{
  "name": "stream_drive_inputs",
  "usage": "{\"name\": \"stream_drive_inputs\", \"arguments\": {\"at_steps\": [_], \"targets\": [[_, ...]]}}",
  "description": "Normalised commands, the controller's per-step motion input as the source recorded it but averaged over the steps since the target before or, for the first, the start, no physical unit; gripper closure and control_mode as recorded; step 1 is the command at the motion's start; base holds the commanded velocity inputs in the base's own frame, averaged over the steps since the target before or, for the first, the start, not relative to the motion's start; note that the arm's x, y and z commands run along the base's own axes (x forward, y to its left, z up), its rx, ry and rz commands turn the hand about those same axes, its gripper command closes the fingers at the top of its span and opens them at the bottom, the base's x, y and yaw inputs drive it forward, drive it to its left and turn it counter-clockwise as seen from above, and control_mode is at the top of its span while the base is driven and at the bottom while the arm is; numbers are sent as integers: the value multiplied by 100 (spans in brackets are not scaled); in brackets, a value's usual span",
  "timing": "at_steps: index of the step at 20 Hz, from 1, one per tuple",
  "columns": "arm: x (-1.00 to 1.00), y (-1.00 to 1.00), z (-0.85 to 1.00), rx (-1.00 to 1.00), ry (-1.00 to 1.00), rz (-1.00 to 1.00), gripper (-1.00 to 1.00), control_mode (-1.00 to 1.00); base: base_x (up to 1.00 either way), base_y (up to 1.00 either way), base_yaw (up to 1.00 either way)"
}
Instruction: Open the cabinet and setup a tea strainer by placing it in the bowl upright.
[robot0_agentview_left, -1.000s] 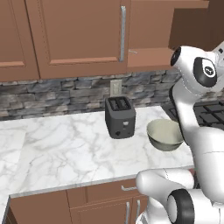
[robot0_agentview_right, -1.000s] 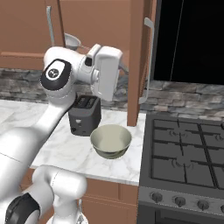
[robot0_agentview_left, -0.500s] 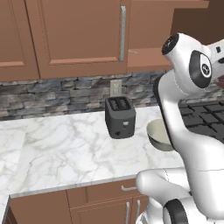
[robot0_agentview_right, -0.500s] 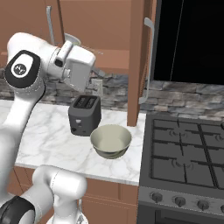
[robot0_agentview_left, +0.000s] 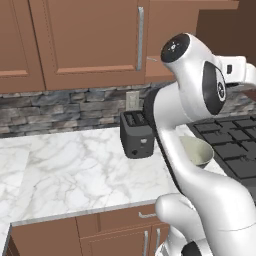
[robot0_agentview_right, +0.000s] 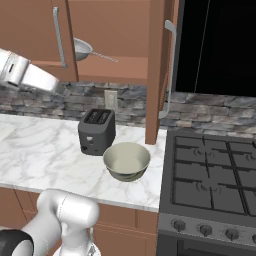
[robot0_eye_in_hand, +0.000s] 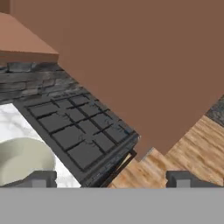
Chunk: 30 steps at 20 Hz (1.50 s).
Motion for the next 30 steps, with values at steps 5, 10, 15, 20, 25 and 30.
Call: {"name": "stream_drive_inputs", "arguments": {"at_steps": [5, 10, 15, 20, 25, 30], "targets": [[-18, 86, 24, 21, -24, 21, -100, -100, 0, 0, 0], [-11, 36, 19, 19, -5, 38, -100, -100, 0, 0, 0], [47, 0, -2, 7, 0, 48, -100, -100, 0, 0, 0], [71, 1, -7, 0, 8, 41, -100, -100, 0, 0, 0], [100, 31, -19, 1, 7, 15, -100, -100, 0, 0, 0], [100, 39, -11, 5, 0, 8, -100, -100, 0, 0, 0]]}}
